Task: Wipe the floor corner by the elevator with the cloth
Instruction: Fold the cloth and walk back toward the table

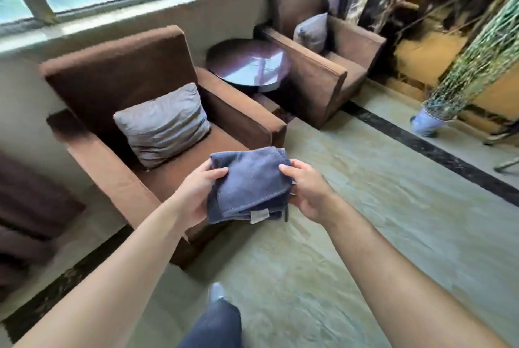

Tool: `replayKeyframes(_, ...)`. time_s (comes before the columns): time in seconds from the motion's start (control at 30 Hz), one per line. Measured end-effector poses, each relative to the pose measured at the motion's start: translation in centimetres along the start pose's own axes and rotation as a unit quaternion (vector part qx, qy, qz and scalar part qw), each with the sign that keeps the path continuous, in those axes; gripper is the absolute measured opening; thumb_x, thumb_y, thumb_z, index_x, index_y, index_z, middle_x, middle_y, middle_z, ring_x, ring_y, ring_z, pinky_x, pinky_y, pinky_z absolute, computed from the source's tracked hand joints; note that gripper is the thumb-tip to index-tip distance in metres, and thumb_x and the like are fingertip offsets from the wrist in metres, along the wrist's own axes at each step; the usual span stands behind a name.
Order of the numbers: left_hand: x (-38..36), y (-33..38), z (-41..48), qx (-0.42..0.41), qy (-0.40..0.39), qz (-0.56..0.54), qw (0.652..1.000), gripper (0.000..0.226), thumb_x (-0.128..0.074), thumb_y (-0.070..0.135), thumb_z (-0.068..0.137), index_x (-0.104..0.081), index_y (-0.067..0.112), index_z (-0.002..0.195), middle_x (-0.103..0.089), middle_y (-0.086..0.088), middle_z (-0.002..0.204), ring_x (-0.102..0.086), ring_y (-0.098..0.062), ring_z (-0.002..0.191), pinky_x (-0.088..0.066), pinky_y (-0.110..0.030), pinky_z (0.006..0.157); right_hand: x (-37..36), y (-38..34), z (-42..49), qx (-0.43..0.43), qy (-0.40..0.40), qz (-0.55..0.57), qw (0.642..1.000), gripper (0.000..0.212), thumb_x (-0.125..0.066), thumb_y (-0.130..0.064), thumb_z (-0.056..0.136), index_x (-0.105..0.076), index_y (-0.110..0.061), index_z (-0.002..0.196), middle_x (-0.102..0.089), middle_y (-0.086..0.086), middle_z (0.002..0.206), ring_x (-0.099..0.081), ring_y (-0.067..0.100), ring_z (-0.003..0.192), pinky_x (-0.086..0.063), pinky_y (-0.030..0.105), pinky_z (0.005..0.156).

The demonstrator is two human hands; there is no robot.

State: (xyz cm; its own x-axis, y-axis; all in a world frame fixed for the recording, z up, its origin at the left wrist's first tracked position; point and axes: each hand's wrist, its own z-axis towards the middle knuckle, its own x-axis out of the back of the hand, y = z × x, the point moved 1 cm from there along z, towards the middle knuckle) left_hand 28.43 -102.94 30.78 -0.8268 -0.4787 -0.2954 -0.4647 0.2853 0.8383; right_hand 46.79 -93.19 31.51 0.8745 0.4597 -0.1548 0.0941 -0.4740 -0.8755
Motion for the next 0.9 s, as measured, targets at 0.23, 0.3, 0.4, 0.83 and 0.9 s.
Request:
replayKeyframes(0.23, -11.7, 3.3, 19.1, 0.029, -0.075, 0.037, 0.996, 0.029, -0.055, 0.006, 0.095, -0.070, 0.021, 0.115, -0.076, -0.003, 0.107, -0.073, -0.017, 0.084, -0.059, -0.032, 0.076, 12.2, -6.6, 12.9, 0.012, 0.079, 0.064, 0.995, 0.014, -0.051, -0.012, 0.100, -0.062, -0.019, 0.096, -0.069, -0.003, 0.076, -0.062, 0.015, 0.065, -0.049, 0.037, 0.069)
replayKeyframes(0.3, -13.6, 4.0, 22.2, 0.025, -0.081, 0.040, 0.996, 0.029, -0.056, 0.007, 0.094, -0.071, 0.023, 0.113, -0.077, -0.001, 0.105, -0.072, -0.018, 0.087, -0.057, -0.035, 0.084, 13.9, -8.1, 14.8, -0.003, 0.098, 0.068, 0.993, 0.014, -0.051, -0.012, 0.100, -0.062, -0.019, 0.094, -0.068, -0.001, 0.077, -0.062, 0.017, 0.067, -0.051, 0.039, 0.069)
replayKeyframes(0.4, -18.8, 6.2, 30.4, 0.050, -0.103, 0.049, 0.992, 0.026, -0.057, 0.009, 0.094, -0.071, 0.023, 0.111, -0.079, -0.001, 0.101, -0.074, -0.016, 0.084, -0.060, -0.031, 0.073, 18.8, -11.9, 21.0, -0.011, 0.125, 0.088, 0.988, 0.016, -0.052, -0.012, 0.099, -0.064, -0.021, 0.094, -0.070, -0.002, 0.075, -0.064, 0.017, 0.066, -0.055, 0.036, 0.064)
replayKeyframes(0.83, -33.1, 11.2, 60.7, 0.112, -0.085, 0.091, 0.986, 0.026, -0.072, 0.004, 0.084, -0.071, 0.012, 0.109, -0.080, -0.008, 0.095, -0.078, -0.025, 0.081, -0.061, -0.034, 0.065, 36.8, -22.8, 49.6, -0.066, 0.114, 0.109, 0.985, 0.015, -0.054, -0.013, 0.097, -0.067, -0.021, 0.096, -0.073, -0.001, 0.076, -0.065, 0.020, 0.069, -0.055, 0.039, 0.068)
replayKeyframes(0.9, -34.3, 12.1, 64.7, 0.118, -0.050, 0.081, 0.989, 0.029, -0.070, 0.001, 0.086, -0.069, 0.012, 0.112, -0.080, -0.008, 0.094, -0.078, -0.024, 0.078, -0.061, -0.032, 0.060, 38.7, -25.1, 54.1, -0.088, 0.088, 0.085, 0.989, 0.016, -0.054, -0.013, 0.097, -0.067, -0.021, 0.093, -0.074, 0.000, 0.076, -0.067, 0.020, 0.070, -0.056, 0.039, 0.069)
